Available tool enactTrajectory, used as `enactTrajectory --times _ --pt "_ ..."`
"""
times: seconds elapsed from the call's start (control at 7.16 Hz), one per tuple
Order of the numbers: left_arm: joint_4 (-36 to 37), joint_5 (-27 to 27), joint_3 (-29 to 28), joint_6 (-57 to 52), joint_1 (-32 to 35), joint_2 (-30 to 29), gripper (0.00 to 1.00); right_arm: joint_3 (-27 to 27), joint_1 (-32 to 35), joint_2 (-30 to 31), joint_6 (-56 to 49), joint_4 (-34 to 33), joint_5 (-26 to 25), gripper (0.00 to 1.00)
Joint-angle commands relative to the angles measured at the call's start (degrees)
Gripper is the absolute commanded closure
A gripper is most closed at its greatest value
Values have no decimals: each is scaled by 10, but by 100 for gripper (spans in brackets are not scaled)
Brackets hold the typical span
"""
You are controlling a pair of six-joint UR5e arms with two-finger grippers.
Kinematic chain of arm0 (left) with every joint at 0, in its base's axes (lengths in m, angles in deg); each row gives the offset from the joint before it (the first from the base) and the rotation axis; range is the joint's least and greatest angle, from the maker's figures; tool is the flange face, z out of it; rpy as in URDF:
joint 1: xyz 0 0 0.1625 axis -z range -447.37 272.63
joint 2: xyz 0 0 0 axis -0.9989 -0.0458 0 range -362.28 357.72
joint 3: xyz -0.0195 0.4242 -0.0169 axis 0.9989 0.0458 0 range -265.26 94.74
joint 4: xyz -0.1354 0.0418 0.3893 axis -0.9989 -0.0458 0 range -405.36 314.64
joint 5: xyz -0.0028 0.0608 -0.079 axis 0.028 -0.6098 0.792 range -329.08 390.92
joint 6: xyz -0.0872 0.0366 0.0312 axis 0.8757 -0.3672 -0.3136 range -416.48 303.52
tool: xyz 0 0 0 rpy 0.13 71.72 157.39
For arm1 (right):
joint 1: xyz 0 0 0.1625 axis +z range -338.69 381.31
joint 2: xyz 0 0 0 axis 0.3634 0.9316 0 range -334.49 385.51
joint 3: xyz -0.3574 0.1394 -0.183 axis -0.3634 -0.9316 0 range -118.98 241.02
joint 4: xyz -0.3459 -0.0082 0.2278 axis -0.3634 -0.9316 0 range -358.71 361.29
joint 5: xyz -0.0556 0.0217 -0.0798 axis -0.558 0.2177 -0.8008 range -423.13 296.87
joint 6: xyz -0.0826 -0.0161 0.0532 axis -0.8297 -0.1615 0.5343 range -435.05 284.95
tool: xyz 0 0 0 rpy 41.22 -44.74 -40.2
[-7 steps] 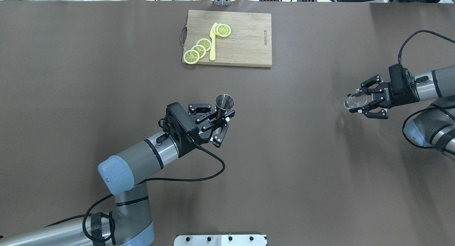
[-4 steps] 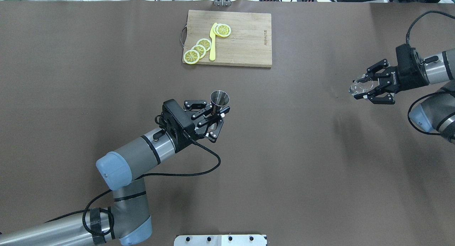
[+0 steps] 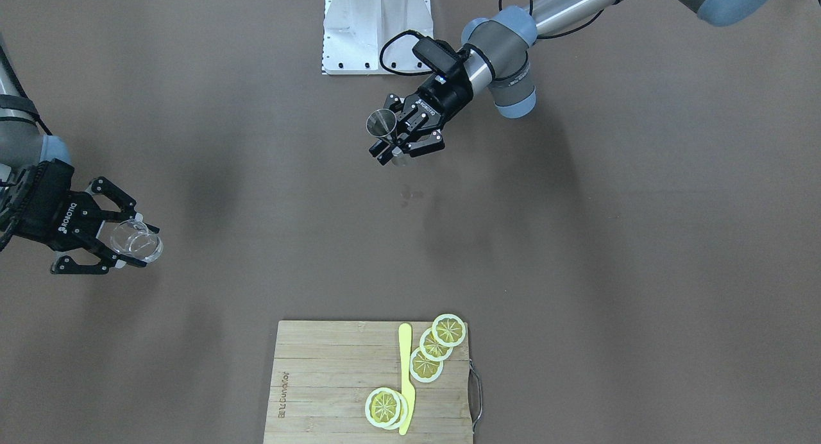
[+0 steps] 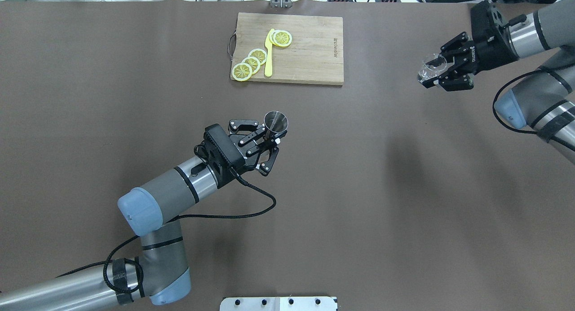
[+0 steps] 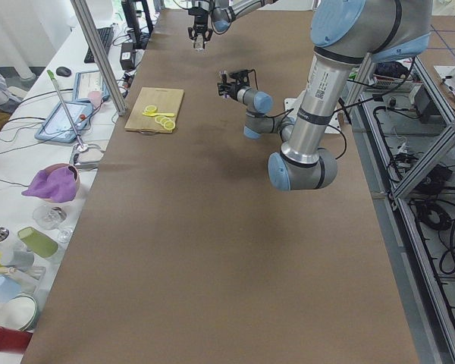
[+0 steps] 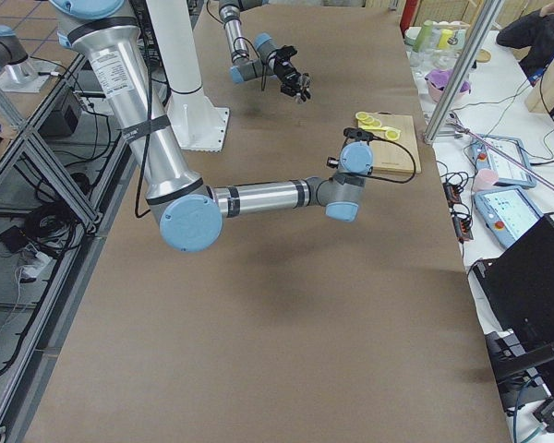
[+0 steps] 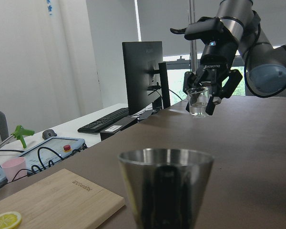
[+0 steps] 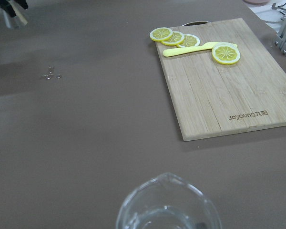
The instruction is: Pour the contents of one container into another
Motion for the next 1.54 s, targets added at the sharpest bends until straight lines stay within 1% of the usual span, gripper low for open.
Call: enactTrajectory --times 0.0,0.14,0.28,0.42,0.56,0.7,0.84,1.12,1.26,1.4 --pt "-7 0 1 0 0 -1 100 66 -18 -12 -52 -126 -17 100" --pt "-8 0 1 0 0 0 100 97 -20 -7 -73 -166 -35 100" --pt "-7 0 0 -1 0 0 100 126 -29 -7 -94 -216 -73 100" --pt "-7 0 0 -1 0 1 100 167 -53 0 -107 -264 -117 100" --pt "-7 0 0 -1 0 1 100 192 -88 -5 -107 -306 -146 100" --pt "-7 0 0 -1 1 0 100 229 -107 -9 -103 -350 -169 100" --pt "-7 0 0 -1 1 0 100 260 -126 -20 -101 -401 -171 100" --pt "-7 0 0 -1 2 1 100 306 -167 -69 -98 -506 -171 100" --pt "-7 0 0 0 2 2 100 318 -186 -82 -97 -531 -171 100" --pt "-7 0 0 0 3 3 100 345 -198 -81 -95 -554 -171 100"
